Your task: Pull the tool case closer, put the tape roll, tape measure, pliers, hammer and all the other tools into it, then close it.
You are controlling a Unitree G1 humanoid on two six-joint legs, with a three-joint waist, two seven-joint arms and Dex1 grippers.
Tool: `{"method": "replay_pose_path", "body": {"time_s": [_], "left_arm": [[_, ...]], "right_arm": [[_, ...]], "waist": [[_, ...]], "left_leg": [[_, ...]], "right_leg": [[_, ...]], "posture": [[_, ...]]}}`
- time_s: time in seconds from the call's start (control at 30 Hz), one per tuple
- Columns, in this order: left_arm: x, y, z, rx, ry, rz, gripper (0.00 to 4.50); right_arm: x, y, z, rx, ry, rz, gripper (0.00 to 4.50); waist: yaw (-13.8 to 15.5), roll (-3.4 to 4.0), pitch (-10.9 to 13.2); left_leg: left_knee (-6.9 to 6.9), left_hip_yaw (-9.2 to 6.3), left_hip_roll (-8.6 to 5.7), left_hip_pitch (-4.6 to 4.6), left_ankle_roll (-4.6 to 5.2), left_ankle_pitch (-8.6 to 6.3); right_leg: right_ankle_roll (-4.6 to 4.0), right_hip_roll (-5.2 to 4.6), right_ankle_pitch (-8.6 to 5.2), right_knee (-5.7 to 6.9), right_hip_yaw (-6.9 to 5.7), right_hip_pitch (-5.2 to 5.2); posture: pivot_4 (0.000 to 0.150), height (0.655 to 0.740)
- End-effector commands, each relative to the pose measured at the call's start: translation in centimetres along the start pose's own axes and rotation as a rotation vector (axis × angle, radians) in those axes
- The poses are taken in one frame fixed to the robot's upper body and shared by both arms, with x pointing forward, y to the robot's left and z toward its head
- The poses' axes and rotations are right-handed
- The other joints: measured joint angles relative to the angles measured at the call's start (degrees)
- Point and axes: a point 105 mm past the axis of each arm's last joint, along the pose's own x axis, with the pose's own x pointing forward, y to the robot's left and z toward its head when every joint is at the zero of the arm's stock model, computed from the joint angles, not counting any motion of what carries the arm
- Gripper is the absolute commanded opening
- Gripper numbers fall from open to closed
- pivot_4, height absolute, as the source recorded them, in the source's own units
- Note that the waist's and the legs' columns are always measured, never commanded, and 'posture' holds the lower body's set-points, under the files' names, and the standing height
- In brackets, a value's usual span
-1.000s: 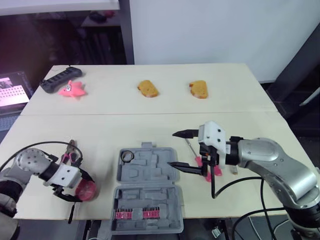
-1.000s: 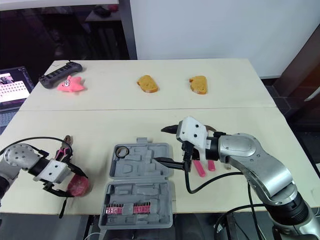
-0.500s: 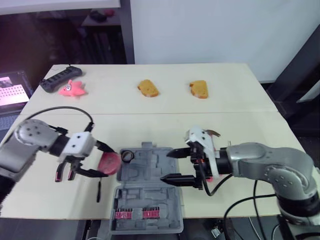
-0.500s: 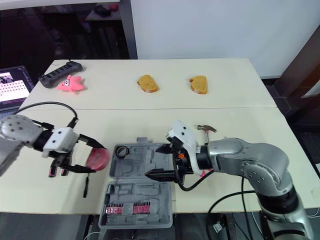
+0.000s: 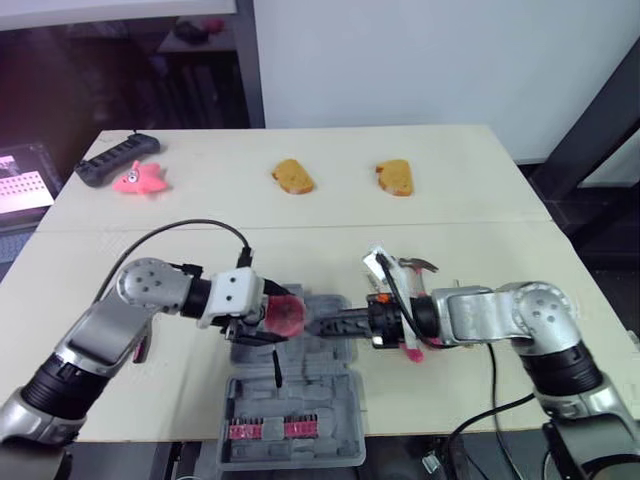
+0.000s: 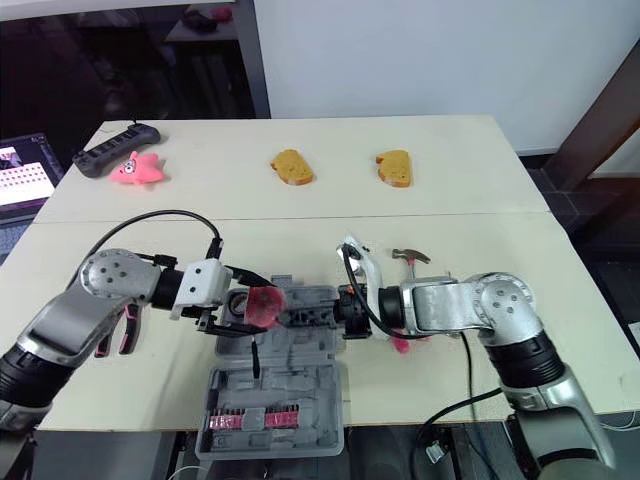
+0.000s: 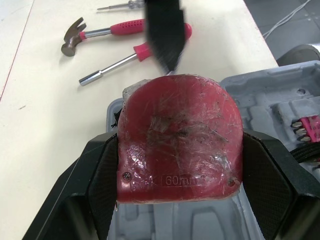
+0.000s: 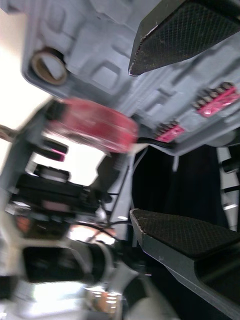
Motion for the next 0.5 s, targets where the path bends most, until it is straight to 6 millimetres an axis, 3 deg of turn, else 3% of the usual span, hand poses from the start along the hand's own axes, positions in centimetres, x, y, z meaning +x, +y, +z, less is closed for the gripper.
{"method": "replay_pose_path", "body": {"time_s": [0.03,0.37,0.5], "left_arm": [[0.4,0.4,1.1,0.043,-0.021,0.011,2.92],[1.2,0.8,1.6,0.058,-0.048,0.015,2.92],[1.3,0.7,1.3,0.057,-0.04,0.016,2.92]], "right_arm": [[0.9,0.9,0.4,0.018,-0.04,0.028,4.5],[2.0,0.8,0.2,0.065,-0.074,0.004,4.5],[1.9,0.8,0.6,0.068,-0.098,0.001,3.23]], "waist": [[0.1,-0.01,0.0],[0.0,0.01,0.0],[0.1,0.02,0.0]], "left_leg": [[0.0,0.0,0.0,0.0,0.0,0.0],[0.0,-0.03,0.0,-0.01,-0.01,0.01],[-0.02,-0.03,0.0,0.0,-0.01,0.01]], "right_leg": [[0.0,0.0,0.0,0.0,0.0,0.0],[0.0,0.01,0.0,0.01,-0.02,0.0],[0.0,0.01,0.0,0.01,-0.02,0.0]], "posture": [[0.15,0.74],[0.15,0.74],[0.15,0.74]]}}
